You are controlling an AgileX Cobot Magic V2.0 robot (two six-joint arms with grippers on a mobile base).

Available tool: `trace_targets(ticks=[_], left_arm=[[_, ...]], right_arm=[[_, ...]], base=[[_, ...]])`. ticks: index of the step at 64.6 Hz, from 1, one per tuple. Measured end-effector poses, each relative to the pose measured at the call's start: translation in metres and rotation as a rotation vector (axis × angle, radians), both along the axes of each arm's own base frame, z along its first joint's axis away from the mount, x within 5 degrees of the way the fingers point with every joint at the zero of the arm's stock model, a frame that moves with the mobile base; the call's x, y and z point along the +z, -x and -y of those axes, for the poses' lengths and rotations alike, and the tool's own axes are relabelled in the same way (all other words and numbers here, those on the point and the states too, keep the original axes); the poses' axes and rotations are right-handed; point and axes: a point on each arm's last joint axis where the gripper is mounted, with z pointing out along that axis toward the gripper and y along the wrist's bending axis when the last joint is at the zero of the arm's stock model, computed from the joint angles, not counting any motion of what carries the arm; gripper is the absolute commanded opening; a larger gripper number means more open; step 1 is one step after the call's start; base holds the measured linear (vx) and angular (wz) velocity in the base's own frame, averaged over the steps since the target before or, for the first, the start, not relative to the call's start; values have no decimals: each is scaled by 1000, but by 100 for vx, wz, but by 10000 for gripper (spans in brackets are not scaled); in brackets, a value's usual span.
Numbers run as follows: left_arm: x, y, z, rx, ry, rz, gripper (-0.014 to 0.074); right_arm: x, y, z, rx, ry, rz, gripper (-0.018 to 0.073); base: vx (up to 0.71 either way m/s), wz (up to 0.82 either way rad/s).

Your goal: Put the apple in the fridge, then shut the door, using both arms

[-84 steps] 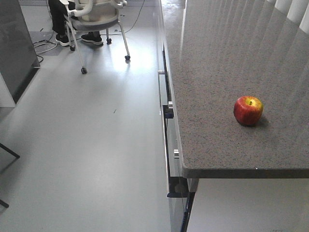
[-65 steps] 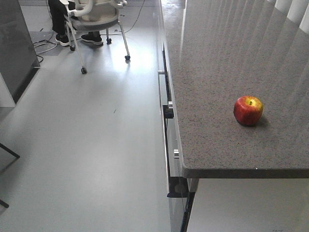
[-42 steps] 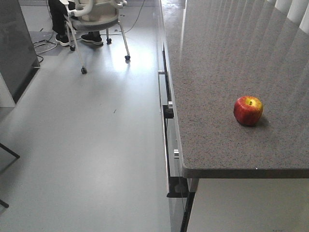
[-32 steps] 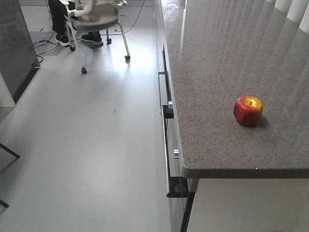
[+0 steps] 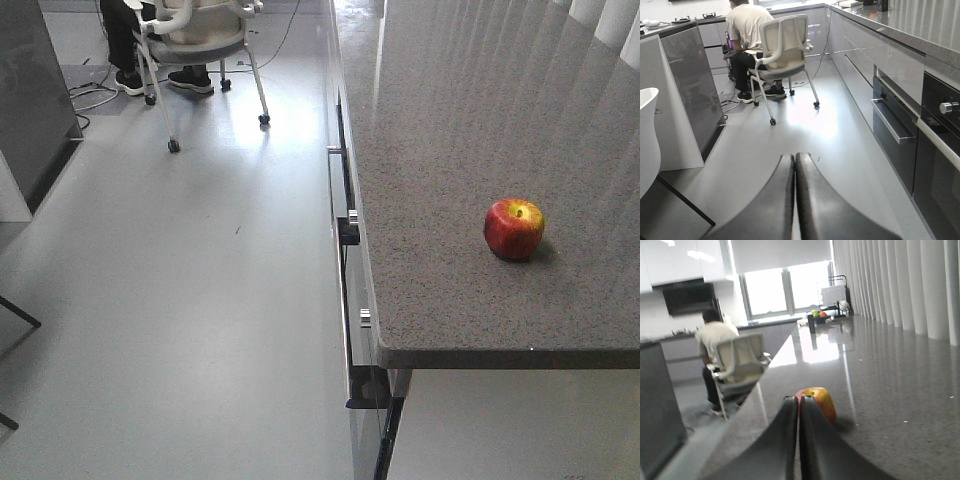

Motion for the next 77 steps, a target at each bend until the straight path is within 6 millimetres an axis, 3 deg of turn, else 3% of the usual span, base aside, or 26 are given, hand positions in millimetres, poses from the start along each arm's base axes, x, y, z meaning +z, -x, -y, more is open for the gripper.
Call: trace_targets(ticks=[6,13,18,30,38,45,50,58,63,77], left_arm=[[0,0,0,0,0,0,-6],[0,0,0,0,0,0,-6],[0,0,0,0,0,0,-6],[0,0,0,0,0,0,-6],[0,0,0,0,0,0,-6],[0,0,0,0,0,0,-6],[0,0,0,0,0,0,-6],[0,0,0,0,0,0,-6],[0,0,0,0,0,0,-6],[0,0,0,0,0,0,-6]], right_arm=[[3,1,1,22,-156,29,-3],[9,2,0,32,-188,-34,-3],[24,6,-1,36,-178,-75,-3],[89,26,-2,36,-49,-126,20],[126,25,-5,55,50,-227,137],[150,17,-10,112,124,-295,323],[161,9,-14,157,158,-313,495],[166,-5,-16,178,197,-308,667],[167,-11,-16,174,222,-306,711],[174,-31,-15,158,226,-300,693]], base=[[0,0],[0,0],[0,0],[0,0],[0,0],[0,0],[0,0],[0,0],[0,0],[0,0]])
